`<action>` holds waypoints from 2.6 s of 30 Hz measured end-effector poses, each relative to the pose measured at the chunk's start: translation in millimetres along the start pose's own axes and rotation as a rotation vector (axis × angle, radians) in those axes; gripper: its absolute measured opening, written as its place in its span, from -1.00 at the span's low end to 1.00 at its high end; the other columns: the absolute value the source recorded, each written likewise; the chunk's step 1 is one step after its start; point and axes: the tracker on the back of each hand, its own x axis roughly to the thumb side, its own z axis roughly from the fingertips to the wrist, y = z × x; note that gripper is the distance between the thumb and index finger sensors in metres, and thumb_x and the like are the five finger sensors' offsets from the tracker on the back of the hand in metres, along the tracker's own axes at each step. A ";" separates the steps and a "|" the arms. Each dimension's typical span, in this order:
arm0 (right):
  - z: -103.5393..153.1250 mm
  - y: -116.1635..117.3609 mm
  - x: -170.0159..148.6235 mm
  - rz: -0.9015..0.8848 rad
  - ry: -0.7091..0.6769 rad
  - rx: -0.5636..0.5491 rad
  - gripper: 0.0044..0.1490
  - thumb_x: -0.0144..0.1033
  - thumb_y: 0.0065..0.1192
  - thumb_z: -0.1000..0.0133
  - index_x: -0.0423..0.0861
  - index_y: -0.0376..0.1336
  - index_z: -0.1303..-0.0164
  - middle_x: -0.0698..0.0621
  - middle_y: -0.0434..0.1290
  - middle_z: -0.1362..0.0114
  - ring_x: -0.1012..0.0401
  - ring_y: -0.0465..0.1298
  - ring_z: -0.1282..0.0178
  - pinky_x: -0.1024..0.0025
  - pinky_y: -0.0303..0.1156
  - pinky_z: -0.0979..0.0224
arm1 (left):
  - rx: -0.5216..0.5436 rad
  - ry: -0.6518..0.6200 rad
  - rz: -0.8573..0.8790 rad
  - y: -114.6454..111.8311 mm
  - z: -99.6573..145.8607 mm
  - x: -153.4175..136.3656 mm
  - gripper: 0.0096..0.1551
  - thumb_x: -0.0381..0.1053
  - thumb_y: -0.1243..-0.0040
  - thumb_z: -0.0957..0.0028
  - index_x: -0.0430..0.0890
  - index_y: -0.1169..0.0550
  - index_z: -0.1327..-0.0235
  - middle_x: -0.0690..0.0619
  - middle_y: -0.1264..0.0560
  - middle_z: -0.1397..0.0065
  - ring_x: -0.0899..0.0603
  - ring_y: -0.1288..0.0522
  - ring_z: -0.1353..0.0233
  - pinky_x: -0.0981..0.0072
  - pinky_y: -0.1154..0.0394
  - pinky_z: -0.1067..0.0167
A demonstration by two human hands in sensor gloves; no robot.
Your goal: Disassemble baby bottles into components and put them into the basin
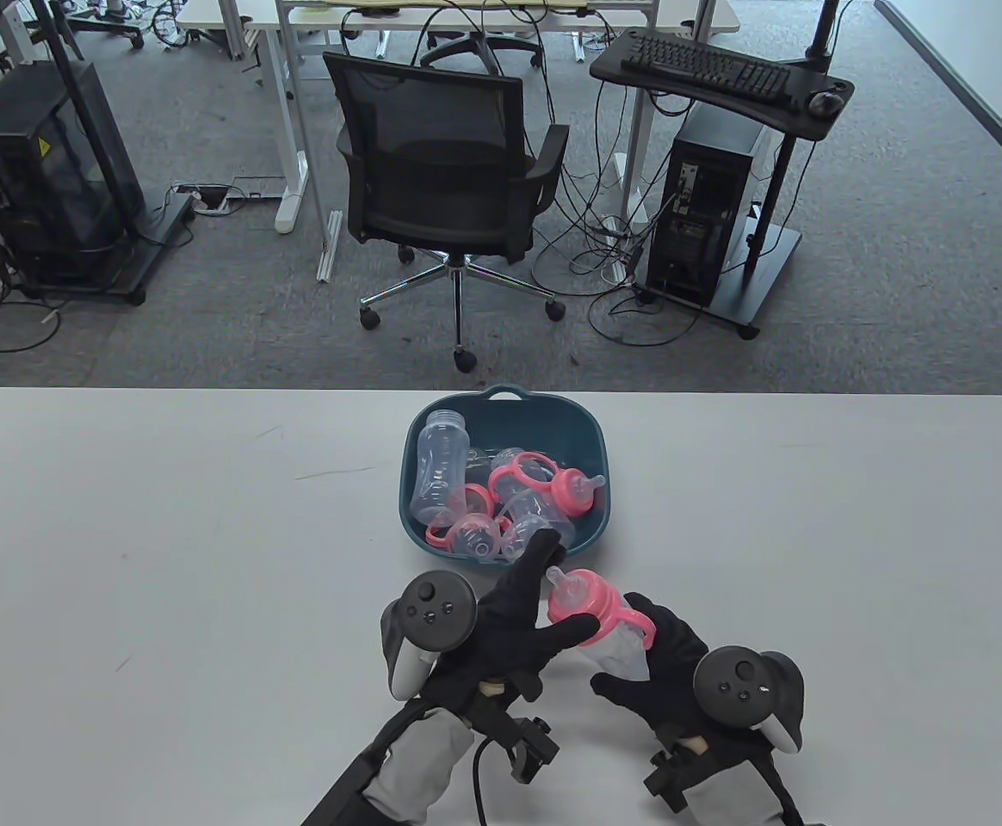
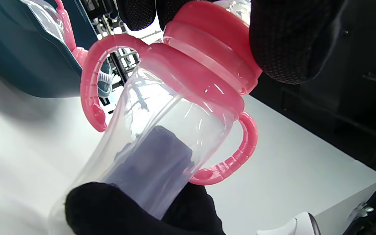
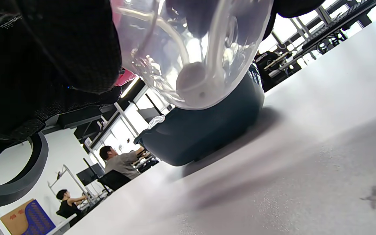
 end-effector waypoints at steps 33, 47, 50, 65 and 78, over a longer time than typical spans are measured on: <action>2.0 -7.6 -0.3 0.009 0.001 -0.025 0.19 -0.04 0.53 -0.02 -0.28 -0.09 -0.61 -0.30 0.16 -0.55 -0.29 0.22 -0.49 -0.36 0.12 -0.42 | -0.069 -0.004 0.049 9.9 -0.5 3.2 -0.01 0.25 -0.29 0.01 0.16 -0.05 -0.60 0.07 -0.17 -0.60 -0.24 -0.11 -0.71 -0.30 0.11 -0.52; -1.9 0.5 5.5 0.030 -0.011 0.016 0.19 -0.05 0.53 -0.02 -0.28 -0.09 -0.61 -0.30 0.16 -0.55 -0.29 0.22 -0.49 -0.36 0.12 -0.42 | -0.066 -0.013 0.148 4.1 -0.3 0.0 0.08 0.29 -0.30 0.03 0.16 0.05 -0.60 0.07 -0.10 -0.63 -0.23 -0.12 -0.70 -0.29 0.11 -0.51; -2.4 -0.6 5.1 0.032 -0.006 0.020 0.19 -0.05 0.53 -0.02 -0.28 -0.08 -0.61 -0.30 0.16 -0.55 -0.29 0.22 -0.49 -0.36 0.12 -0.42 | -0.078 -0.005 0.141 4.1 -0.8 -0.8 0.07 0.30 -0.28 0.02 0.17 0.04 -0.60 0.08 -0.09 -0.63 -0.24 -0.10 -0.71 -0.30 0.12 -0.51; -2.7 0.2 4.2 0.049 0.017 0.036 0.19 -0.05 0.53 -0.02 -0.28 -0.09 -0.61 -0.30 0.16 -0.55 -0.29 0.22 -0.49 -0.36 0.12 -0.42 | -0.093 0.009 0.108 7.1 -1.7 -4.7 0.09 0.19 -0.37 0.04 0.16 0.02 -0.60 0.06 -0.09 -0.62 -0.23 -0.04 -0.73 -0.30 0.17 -0.52; -3.1 -0.7 3.1 0.041 0.012 0.045 0.19 -0.04 0.53 -0.02 -0.28 -0.08 -0.61 -0.30 0.16 -0.54 -0.29 0.23 -0.49 -0.36 0.12 -0.41 | -0.006 -0.083 0.142 20.9 3.0 15.7 0.07 0.20 -0.37 0.05 0.19 -0.01 -0.59 0.08 -0.11 -0.62 -0.20 -0.04 -0.74 -0.29 0.21 -0.53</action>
